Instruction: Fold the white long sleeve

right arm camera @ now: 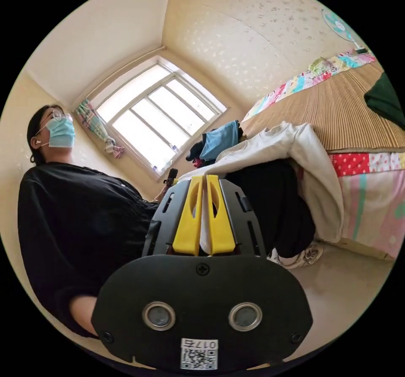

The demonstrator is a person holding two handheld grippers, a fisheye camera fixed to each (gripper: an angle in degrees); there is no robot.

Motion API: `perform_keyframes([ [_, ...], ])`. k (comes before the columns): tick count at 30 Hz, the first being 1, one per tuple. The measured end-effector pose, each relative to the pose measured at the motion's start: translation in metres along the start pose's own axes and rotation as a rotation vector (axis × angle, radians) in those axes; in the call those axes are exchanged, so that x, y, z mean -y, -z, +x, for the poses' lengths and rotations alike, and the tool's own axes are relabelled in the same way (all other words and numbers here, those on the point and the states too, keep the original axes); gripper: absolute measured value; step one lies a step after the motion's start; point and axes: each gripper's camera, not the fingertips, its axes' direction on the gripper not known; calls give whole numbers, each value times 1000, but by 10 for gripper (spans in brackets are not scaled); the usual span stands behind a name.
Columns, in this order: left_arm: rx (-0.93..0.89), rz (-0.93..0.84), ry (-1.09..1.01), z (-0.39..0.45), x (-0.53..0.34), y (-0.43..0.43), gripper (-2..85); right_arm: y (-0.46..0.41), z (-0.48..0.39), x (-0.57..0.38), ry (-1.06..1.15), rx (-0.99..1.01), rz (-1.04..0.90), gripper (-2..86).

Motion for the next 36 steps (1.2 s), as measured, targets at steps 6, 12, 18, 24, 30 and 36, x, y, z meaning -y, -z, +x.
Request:
perform_keyframes([
  [6,140,-91,102,35,-28,39,84,80,41,19,-99,79,-118,44],
  [12,47,389,266,26,-89,115,119,172,207,-39,-824,175,477,75],
  [18,46,434,320,43,-87,126,122,134,334,-77,-1249,431,836,115],
  [24,13,438,354,56,-80,140,123,106,412,-79,-1424,354,1021,128],
  [30,-83,511,395,55,-89,166,121,83,464,-72,-1356,353,1158,60],
  [36,-76,581,371,79,-97,208,107,132,331,47,-883,-334,1172,36],
])
